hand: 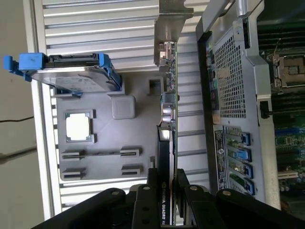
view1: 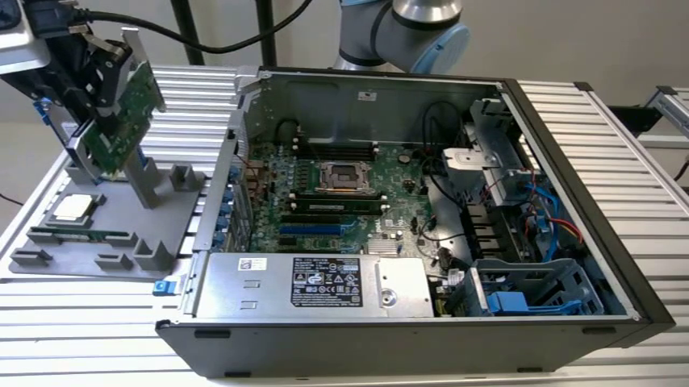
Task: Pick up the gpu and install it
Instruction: 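Pick up the gpu and move the gpu toward the slot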
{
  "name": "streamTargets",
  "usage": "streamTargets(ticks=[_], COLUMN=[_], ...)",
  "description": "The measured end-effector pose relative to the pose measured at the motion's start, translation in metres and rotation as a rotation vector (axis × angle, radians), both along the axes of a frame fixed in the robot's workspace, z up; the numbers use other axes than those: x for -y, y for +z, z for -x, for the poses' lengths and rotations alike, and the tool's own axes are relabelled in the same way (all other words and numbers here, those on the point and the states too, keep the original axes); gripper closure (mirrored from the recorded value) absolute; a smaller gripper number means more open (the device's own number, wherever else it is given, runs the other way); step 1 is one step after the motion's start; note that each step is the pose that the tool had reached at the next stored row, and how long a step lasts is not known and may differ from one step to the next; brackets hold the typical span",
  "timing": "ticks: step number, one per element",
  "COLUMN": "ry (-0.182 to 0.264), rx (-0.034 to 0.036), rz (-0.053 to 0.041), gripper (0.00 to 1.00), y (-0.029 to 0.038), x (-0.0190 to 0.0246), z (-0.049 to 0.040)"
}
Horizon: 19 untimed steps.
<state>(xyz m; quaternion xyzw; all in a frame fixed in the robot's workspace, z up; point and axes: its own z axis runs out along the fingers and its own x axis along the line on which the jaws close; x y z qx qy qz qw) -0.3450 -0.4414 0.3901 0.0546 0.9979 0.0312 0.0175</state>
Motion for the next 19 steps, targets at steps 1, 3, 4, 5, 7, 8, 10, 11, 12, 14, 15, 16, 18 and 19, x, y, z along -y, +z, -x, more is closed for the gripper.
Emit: streamTargets(ticks=[1, 3, 4, 5, 7, 8, 10, 11, 12, 14, 15, 16, 18, 19], ry=[0.0, 0.0, 0.0, 0.0, 0.0, 0.0, 0.0, 0.0, 0.0, 0.0, 0.0, 0.0, 0.0, 0.0], rx=[0.0, -0.0001, 0.0, 0.0001, 0.0, 0.0001, 0.0, 0.0, 0.0, 0.0001, 0.0, 0.0, -0.0001, -0.0001], rz=[-0.0002, -0.0003, -0.0003, -0.0005, -0.0004, -0.0005, -0.0004, -0.0005, -0.0004, -0.0005, -0.0004, -0.0004, -0.0004, -0.0004], gripper=[1.0, 1.0, 1.0, 1.0, 1.0, 1.0, 1.0, 1.0, 1.0, 1.0, 1.0, 1.0, 1.0, 1.0], y=[0.0011, 0.0037, 0.0052, 0.0067, 0.0101, 0.0116, 0.0151, 0.0168, 0.0185, 0.0218, 0.0236, 0.0252, 0.0288, 0.0305], x=[0.0, 0.0, 0.0, 0.0, 0.0, 0.0, 0.0, 0.0, 0.0, 0.0, 0.0, 0.0, 0.0, 0.0], z=[0.0, 0.0, 0.0, 0.0, 0.0, 0.0, 0.0, 0.0, 0.0, 0.0, 0.0, 0.0, 0.0, 0.0])
